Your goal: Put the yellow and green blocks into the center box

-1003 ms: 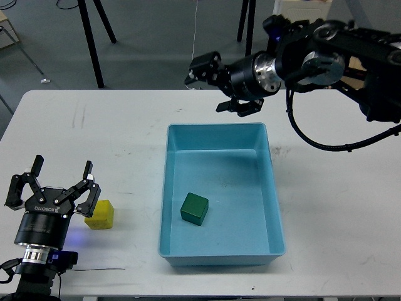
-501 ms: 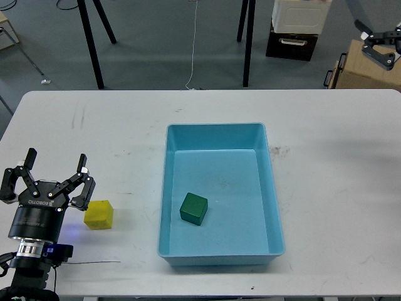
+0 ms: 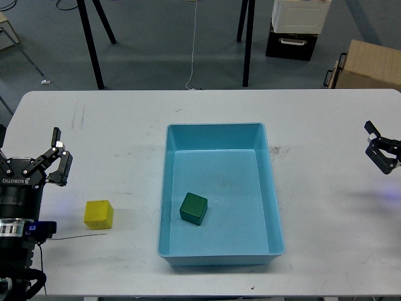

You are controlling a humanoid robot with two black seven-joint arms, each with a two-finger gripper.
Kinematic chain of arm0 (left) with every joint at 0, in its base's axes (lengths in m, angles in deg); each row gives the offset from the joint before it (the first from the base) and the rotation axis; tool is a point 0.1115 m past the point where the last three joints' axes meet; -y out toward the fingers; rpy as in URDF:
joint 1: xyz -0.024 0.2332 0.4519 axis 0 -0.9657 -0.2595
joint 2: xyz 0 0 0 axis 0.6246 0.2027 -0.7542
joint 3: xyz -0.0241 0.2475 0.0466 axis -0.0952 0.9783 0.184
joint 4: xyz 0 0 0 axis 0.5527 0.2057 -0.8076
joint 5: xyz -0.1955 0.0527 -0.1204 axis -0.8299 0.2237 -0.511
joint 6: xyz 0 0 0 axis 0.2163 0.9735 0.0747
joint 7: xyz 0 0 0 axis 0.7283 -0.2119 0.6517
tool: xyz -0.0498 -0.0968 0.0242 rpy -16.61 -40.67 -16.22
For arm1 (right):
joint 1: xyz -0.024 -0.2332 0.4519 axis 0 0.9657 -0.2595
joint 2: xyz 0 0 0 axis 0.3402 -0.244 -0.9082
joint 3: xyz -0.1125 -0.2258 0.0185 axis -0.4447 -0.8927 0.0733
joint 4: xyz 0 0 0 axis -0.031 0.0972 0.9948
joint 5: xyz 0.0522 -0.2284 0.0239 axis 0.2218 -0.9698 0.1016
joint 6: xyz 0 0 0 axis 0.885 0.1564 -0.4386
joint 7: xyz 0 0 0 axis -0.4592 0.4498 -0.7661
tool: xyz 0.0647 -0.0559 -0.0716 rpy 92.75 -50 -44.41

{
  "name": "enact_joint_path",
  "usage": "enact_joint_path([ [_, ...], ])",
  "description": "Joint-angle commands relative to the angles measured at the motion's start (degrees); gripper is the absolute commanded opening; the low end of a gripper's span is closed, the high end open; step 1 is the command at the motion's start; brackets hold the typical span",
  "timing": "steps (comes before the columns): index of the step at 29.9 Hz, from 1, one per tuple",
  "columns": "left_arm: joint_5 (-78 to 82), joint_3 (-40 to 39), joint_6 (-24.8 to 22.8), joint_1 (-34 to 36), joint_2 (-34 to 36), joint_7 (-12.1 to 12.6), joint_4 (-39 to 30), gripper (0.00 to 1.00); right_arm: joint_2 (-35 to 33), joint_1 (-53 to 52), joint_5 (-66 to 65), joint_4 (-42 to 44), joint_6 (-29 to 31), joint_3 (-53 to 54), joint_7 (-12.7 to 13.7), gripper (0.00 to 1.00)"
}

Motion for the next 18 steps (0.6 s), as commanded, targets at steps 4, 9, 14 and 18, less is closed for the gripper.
enact_joint_path([
  [4, 1.05, -11.24, 0.00, -0.07, 0.43, -2.47, 2.02, 1.00, -0.33, 3.72, -1.40, -2.06, 0.00, 2.29, 0.09, 1.00],
  [9, 1.05, -14.86, 0.00, 6.95, 7.19, 2.09, 7.66, 1.00, -3.50, 4.15, -1.49, -2.58, 0.00, 3.08, 0.09, 1.00],
  [14, 1.58, -14.16, 0.00, 11.44, 20.53, 4.12, 6.70, 1.00, -2.54, 4.24, -1.58, -2.76, 0.00, 3.26, 0.09, 1.00],
  [18, 6.57, -8.82, 0.00, 15.21, 33.89, 5.62, 5.99, 1.00, -2.45, 4.24, -1.84, -2.76, 0.00, 3.26, 0.09, 1.00],
])
